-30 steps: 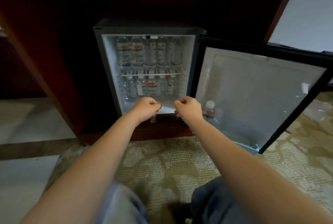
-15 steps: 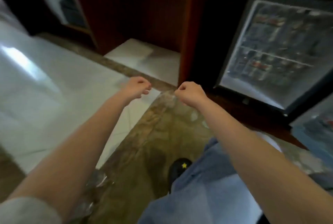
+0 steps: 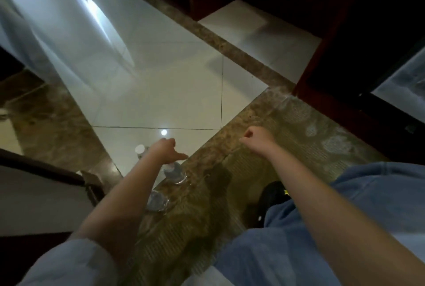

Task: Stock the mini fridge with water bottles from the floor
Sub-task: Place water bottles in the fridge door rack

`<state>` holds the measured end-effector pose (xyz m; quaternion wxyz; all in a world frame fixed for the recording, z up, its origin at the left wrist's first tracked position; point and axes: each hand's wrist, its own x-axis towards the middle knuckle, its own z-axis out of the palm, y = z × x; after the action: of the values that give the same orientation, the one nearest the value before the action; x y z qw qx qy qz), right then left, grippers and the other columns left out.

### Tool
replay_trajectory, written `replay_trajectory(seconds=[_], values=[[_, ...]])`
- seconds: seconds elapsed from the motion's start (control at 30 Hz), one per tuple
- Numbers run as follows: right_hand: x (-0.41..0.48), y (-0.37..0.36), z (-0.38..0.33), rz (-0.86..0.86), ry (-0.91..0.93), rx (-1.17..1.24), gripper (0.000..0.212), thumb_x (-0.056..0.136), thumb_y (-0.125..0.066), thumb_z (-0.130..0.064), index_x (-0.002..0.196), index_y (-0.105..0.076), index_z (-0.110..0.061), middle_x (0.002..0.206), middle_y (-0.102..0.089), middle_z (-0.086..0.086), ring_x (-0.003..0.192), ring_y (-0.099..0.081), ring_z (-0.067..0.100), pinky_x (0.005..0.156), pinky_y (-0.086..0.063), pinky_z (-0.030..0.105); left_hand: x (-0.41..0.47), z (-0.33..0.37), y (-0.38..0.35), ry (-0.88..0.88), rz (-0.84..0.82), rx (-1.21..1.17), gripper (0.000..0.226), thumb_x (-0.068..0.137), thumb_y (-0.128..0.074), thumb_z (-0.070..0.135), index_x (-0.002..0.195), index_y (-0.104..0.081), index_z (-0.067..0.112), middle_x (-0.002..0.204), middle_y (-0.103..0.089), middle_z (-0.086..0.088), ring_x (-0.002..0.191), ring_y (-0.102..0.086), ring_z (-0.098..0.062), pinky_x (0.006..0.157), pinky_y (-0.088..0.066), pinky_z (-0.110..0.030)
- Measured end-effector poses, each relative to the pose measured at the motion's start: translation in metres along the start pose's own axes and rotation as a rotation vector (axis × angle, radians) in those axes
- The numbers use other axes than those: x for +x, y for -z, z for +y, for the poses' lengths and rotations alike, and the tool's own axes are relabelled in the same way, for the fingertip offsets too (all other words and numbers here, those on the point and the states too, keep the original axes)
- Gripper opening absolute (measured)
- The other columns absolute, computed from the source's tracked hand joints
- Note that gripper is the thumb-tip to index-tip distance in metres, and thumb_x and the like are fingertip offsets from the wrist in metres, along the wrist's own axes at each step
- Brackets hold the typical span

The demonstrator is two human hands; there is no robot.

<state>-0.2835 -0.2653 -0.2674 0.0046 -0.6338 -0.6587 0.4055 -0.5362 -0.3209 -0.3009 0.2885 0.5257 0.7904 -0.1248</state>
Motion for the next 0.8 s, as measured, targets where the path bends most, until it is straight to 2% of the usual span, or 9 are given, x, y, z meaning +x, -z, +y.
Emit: replay_trajectory(seconds=[0.07,0.13,0.2,0.33,0.5,0.67,0.73,0.8], values=[[-0.003,-0.01,0.007,-0.037,-0.018,0.002,0.014,0.093,-0.055,-0.028,0.099,-0.059,-0.016,0.101,-0.061,0.005,0.089,-0.061,0.022,0.085,-0.055,0.041,0.0,-0.001,-0.018,-0.007,-0.065,0.121,0.061,0.083,-0.065,0.045,0.129,-0.049,0.008,0.126,-0.056,-0.012,0.113,-0.055,-0.027,0.091,-0.047,-0.034],[-0.005,-0.015,0.011,-0.079,-0.023,-0.029,0.019,0.093,-0.055,-0.029,0.104,-0.06,-0.015,0.103,-0.062,0.005,0.091,-0.062,0.022,0.086,-0.055,0.041,0.002,-0.001,-0.03,-0.024,-0.083,0.203,0.043,0.086,-0.062,0.03,0.122,-0.054,0.007,0.119,-0.059,-0.01,0.108,-0.058,-0.025,0.088,-0.05,-0.032],[-0.006,-0.017,0.011,-0.096,-0.018,-0.062,0.023,0.093,-0.055,-0.029,0.108,-0.061,-0.014,0.105,-0.062,0.005,0.093,-0.062,0.022,0.087,-0.055,0.042,0.005,-0.001,-0.036,-0.051,-0.076,0.266,0.032,0.088,-0.059,0.021,0.116,-0.057,0.005,0.117,-0.061,-0.01,0.108,-0.059,-0.024,0.088,-0.051,-0.031],[-0.009,-0.016,0.01,-0.108,-0.009,-0.048,0.026,0.093,-0.055,-0.029,0.115,-0.058,-0.015,0.107,-0.059,0.003,0.095,-0.06,0.022,0.088,-0.053,0.041,0.01,-0.002,-0.036,-0.094,-0.025,0.33,0.023,0.09,-0.057,0.014,0.11,-0.06,0.004,0.115,-0.062,-0.01,0.106,-0.061,-0.024,0.087,-0.051,-0.029],[-0.013,-0.02,0.009,-0.134,0.015,-0.088,0.046,0.092,-0.056,-0.03,0.135,-0.043,-0.018,0.112,-0.055,0.002,0.1,-0.057,0.021,0.089,-0.051,0.04,0.011,0.009,-0.018,-0.172,-0.01,0.343,0.03,0.087,-0.059,0.018,0.114,-0.063,0.006,0.115,-0.062,-0.007,0.105,-0.061,-0.023,0.087,-0.05,-0.028],[-0.015,-0.02,0.009,-0.191,0.02,-0.091,0.056,0.091,-0.059,-0.03,0.141,-0.038,-0.017,0.133,-0.051,0.008,0.114,-0.054,0.024,0.093,-0.049,0.038,-0.004,0.048,0.029,-0.362,0.017,0.232,0.03,0.081,-0.069,0.022,0.109,-0.068,0.013,0.113,-0.062,-0.003,0.106,-0.056,-0.019,0.089,-0.046,-0.027],[-0.017,-0.017,0.011,-0.218,0.026,-0.092,0.06,0.089,-0.063,-0.027,0.142,-0.038,-0.015,0.14,-0.048,0.008,0.121,-0.051,0.025,0.096,-0.047,0.036,-0.012,0.07,0.052,-0.444,0.013,0.2,0.029,0.079,-0.072,0.022,0.106,-0.069,0.015,0.109,-0.063,-0.003,0.099,-0.056,-0.017,0.085,-0.046,-0.026],[-0.018,-0.014,0.012,-0.264,0.029,-0.045,0.073,0.084,-0.071,-0.025,0.146,-0.033,-0.017,0.145,-0.043,0.008,0.128,-0.046,0.026,0.102,-0.043,0.039,-0.019,0.092,0.069,-0.517,-0.019,0.147,0.028,0.076,-0.075,0.019,0.104,-0.07,0.013,0.106,-0.067,-0.005,0.085,-0.062,-0.015,0.077,-0.051,-0.024]])
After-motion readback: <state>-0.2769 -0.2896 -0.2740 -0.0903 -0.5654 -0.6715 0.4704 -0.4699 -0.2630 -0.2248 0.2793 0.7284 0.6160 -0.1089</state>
